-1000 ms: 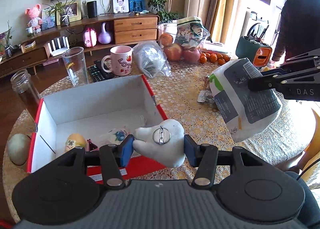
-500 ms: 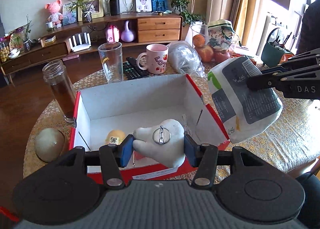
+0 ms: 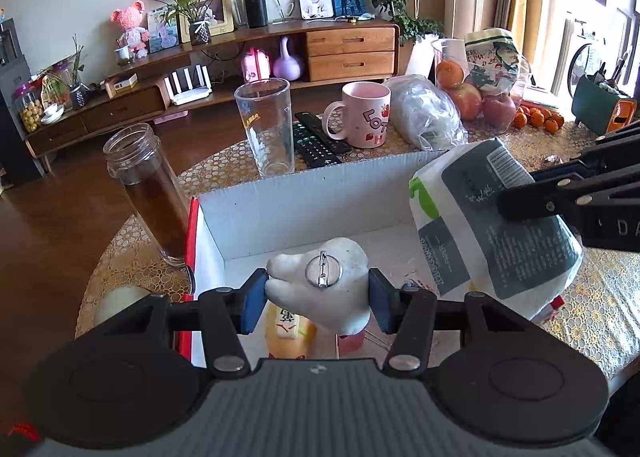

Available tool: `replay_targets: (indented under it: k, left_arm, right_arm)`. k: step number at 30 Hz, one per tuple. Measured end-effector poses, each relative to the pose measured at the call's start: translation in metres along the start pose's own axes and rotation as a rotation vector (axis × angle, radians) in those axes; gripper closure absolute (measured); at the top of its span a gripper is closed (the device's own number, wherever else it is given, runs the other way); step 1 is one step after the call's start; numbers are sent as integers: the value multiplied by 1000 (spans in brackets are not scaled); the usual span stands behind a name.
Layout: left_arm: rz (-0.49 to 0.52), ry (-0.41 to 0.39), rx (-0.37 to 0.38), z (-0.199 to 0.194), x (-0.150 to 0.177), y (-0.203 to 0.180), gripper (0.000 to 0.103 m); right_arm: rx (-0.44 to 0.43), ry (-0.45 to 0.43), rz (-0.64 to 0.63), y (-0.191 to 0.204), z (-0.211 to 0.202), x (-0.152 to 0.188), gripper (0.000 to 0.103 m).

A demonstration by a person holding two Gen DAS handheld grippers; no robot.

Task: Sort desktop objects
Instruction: 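Lower the tooth plush and wipes pack into the box and open both tools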

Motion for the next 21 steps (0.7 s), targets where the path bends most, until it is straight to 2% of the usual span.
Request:
replay_targets:
  k: [6,21]
  left_arm:
    - [7,41,3,28,0,-3,51]
    - [28,121,-8,82,-1,-3,51]
  right_arm:
    - [14,59,-16,7,27,2,93]
    - [25,122,-12,5,72,8,93]
Point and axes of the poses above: each gripper's, at about its wrist camera, not at the fingertips, and z roughly the way its jaws point, y to its left, x to its underside, the point moved 5 cm from there along z, roughly the way its jaws point, and after that the axes turned 10 degrees about -x, right-handed, at the moved point
